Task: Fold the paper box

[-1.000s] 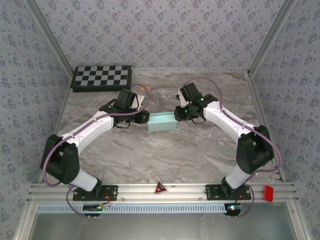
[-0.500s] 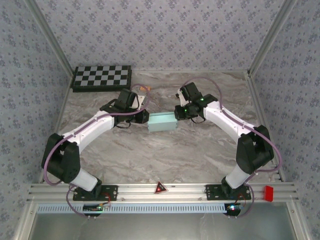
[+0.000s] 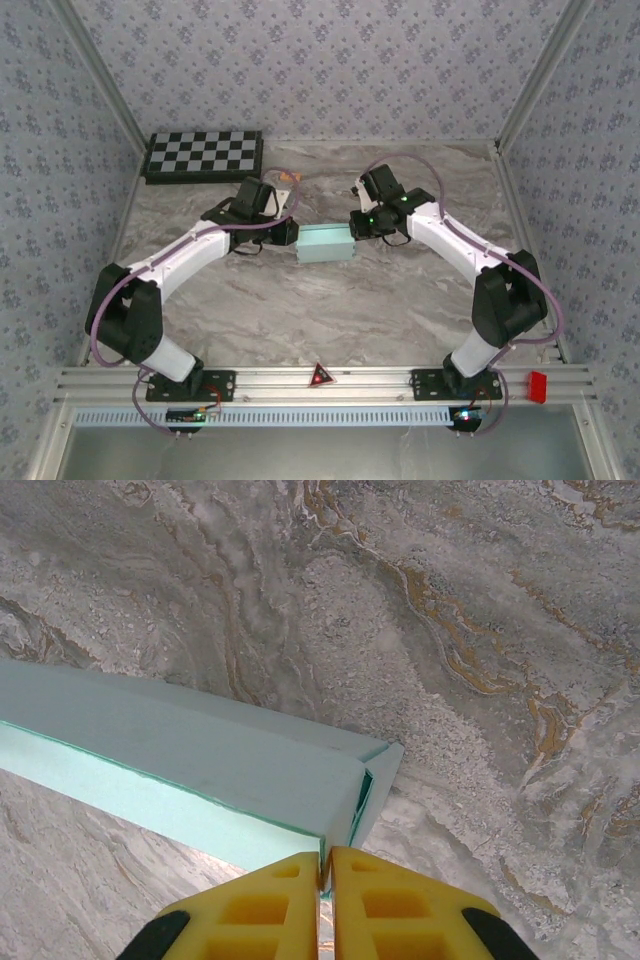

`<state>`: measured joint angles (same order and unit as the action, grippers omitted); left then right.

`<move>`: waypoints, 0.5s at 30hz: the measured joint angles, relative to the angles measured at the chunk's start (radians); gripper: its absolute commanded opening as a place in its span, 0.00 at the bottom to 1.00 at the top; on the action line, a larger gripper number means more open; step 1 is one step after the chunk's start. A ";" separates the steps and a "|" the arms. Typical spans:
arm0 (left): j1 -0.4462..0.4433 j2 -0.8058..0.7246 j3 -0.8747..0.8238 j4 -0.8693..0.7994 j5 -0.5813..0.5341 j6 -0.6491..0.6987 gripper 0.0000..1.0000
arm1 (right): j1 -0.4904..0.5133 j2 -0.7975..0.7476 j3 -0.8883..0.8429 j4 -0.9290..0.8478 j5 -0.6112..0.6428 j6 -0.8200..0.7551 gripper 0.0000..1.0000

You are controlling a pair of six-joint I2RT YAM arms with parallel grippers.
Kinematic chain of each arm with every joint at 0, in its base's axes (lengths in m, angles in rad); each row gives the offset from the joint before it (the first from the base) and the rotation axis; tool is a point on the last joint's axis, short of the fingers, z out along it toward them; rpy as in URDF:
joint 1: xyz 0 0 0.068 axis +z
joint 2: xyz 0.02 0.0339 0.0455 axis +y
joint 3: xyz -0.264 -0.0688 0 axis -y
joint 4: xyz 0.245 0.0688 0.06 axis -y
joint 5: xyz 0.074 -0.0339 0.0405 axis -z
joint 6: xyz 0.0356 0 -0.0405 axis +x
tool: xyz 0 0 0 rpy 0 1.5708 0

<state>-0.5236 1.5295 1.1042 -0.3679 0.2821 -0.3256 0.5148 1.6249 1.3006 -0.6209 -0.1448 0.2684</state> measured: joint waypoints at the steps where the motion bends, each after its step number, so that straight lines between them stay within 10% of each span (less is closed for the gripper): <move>1: 0.000 0.002 0.000 0.000 0.002 -0.002 0.18 | 0.000 0.000 0.000 0.000 0.000 0.000 0.12; 15: 0.000 0.013 -0.006 0.011 0.001 -0.010 0.11 | 0.000 0.001 0.000 0.004 -0.001 0.000 0.08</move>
<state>-0.5236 1.5429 1.0985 -0.3573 0.2832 -0.3359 0.5148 1.6260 1.3003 -0.6167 -0.1455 0.2684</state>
